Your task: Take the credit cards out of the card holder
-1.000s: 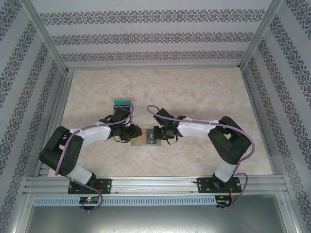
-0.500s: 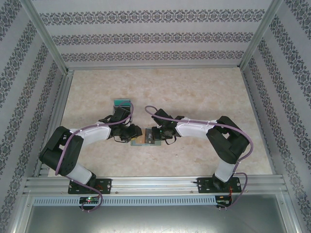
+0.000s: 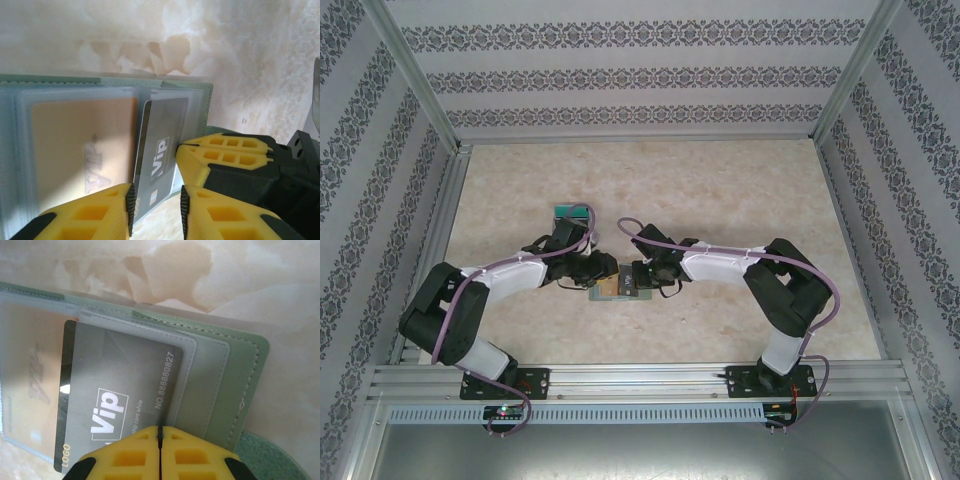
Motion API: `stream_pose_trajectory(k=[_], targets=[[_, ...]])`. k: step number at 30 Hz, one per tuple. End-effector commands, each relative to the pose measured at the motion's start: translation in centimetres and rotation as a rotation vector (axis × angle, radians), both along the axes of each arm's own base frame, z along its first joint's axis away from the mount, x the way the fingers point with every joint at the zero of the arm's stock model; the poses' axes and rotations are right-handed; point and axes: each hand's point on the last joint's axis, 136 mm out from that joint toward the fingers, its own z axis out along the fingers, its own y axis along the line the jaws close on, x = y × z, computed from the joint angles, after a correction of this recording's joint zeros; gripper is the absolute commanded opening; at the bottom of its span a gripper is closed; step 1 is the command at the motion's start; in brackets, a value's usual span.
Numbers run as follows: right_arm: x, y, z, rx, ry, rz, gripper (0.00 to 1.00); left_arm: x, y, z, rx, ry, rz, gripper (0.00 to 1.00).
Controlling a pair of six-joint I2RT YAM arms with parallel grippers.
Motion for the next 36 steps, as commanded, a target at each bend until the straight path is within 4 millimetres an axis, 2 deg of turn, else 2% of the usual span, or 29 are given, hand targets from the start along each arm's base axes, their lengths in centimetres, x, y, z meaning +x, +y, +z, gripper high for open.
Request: stream_pose_trajectory(k=[1,9,12,16,32,36], targets=[[0.1,0.0,-0.5,-0.028,0.001,0.014,0.09,0.3,-0.7,-0.5,-0.046,0.012,-0.003,0.27],[0.1,-0.1,-0.4,-0.026,0.0,0.012,0.09,-0.2,-0.6,-2.1,-0.022,0.048,-0.013,0.26],[0.0,-0.1,-0.4,-0.025,0.001,0.011,0.09,-0.3,-0.7,-2.5,-0.023,0.059,-0.016,0.21],[0.0,-0.1,-0.4,-0.024,0.001,0.01,0.09,-0.4,-0.7,-2.8,-0.023,0.064,-0.016,0.2],[-0.1,-0.2,-0.6,-0.025,0.007,0.01,0.09,-0.6,-1.2,-3.2,-0.037,0.071,-0.031,0.16],[0.0,-0.1,-0.5,-0.023,0.005,0.01,0.09,-0.7,-1.3,-3.3,-0.039,0.071,-0.035,0.11]])
